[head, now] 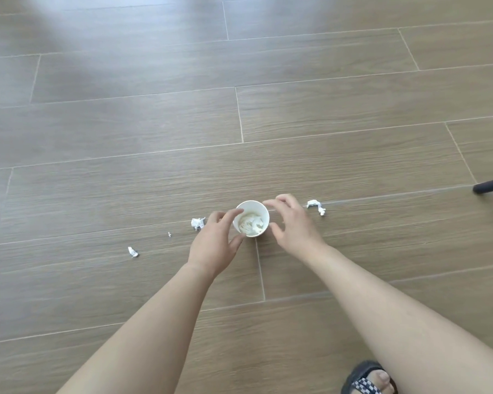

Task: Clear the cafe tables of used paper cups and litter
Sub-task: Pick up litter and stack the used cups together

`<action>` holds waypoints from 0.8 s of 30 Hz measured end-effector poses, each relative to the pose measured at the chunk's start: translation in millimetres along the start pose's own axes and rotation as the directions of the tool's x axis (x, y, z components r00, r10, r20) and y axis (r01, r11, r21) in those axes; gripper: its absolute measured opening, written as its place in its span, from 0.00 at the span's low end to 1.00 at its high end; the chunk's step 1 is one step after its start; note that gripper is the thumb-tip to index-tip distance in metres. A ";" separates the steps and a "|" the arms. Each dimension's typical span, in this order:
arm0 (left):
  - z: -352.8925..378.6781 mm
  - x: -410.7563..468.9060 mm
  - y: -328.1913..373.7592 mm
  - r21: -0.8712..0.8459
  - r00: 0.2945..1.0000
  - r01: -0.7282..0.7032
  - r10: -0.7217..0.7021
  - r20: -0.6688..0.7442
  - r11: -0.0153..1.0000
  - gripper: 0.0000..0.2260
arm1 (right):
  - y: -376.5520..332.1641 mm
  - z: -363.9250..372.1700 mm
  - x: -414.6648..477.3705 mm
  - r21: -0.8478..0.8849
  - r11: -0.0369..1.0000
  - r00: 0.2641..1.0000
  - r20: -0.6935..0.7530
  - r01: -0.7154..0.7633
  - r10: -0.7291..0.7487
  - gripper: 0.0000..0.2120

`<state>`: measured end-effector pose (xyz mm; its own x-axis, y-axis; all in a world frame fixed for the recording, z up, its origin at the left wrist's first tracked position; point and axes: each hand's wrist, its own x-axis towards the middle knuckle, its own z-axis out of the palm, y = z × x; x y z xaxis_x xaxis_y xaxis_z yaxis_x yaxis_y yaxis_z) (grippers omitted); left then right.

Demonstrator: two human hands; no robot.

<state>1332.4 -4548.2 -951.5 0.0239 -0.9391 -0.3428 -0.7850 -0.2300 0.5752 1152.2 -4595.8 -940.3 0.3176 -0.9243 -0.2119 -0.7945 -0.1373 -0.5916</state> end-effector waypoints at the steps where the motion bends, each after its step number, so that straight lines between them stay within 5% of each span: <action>1: 1.0 1.0 1.2 -0.008 1.000 -0.004 0.004 0.001 1.000 0.25 | 2.2 0.1 1.7 0.006 1.000 1.000 -0.011 -0.013 0.013 0.21; 7: 6.4 13.3 4.8 0.049 0.999 -0.034 0.034 0.011 0.998 0.38 | 33.4 -2.1 11.3 -0.118 0.990 0.996 0.037 -0.070 0.075 0.22; 24: 9.0 19.7 7.1 0.016 0.998 0.022 -0.021 -0.066 1.000 0.36 | 88.4 11.9 18.7 -0.400 0.908 0.978 0.107 -0.121 0.178 0.24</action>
<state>1321.8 -4566.1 -960.8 0.0812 -0.9487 -0.3055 -0.7942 -0.2468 0.5553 1094.1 -4620.9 -1005.8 0.2248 -0.8904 -0.3957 -0.9673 -0.1551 -0.2005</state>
